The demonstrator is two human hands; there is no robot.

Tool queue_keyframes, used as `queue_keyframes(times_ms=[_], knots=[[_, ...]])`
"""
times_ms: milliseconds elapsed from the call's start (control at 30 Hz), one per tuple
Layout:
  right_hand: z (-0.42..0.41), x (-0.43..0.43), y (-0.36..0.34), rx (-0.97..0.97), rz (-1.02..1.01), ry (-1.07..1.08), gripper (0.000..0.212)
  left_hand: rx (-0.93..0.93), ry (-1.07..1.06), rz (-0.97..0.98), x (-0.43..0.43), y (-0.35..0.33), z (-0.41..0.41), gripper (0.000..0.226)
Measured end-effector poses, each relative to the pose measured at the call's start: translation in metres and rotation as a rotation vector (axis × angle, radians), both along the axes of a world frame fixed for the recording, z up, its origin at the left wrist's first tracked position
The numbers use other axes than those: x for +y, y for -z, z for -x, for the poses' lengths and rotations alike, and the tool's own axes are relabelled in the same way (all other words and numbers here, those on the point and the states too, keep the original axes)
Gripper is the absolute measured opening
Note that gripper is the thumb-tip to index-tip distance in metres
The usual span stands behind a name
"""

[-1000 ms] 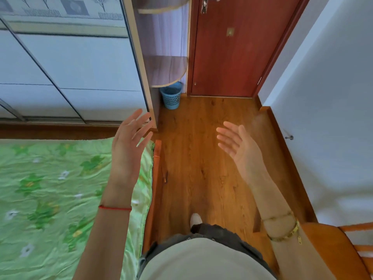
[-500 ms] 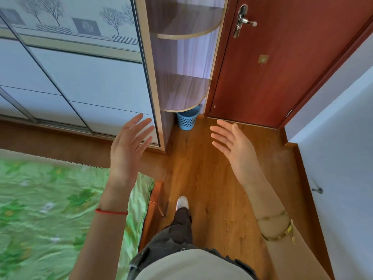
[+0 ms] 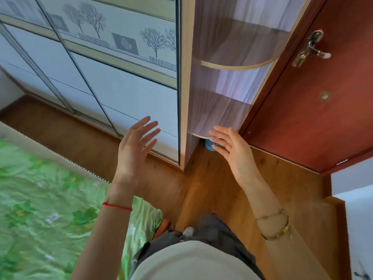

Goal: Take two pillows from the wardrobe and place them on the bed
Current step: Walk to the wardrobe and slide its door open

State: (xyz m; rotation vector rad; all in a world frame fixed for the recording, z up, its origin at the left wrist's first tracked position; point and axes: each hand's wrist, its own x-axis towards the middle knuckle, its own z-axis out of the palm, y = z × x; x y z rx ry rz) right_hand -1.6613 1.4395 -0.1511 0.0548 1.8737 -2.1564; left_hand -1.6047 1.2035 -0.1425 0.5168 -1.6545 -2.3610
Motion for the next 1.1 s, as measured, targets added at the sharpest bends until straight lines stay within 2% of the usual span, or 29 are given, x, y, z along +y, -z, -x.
queue_keyframes(times_ms=[500,833,1100], knots=[[0.196,-0.117,-0.002,0.042,-0.015,-0.596,0.037,-0.007,-0.554,-0.021,-0.049,0.001,0.097,0.030],[0.234,-0.221,0.007,-0.021,-0.036,-0.854,0.036,-0.014,-0.874,-0.063,-0.102,0.016,0.094,0.031],[0.252,-0.347,0.018,0.008,-0.029,-0.952,0.040,0.026,-0.990,-0.058,-0.208,0.019,0.095,0.031]])
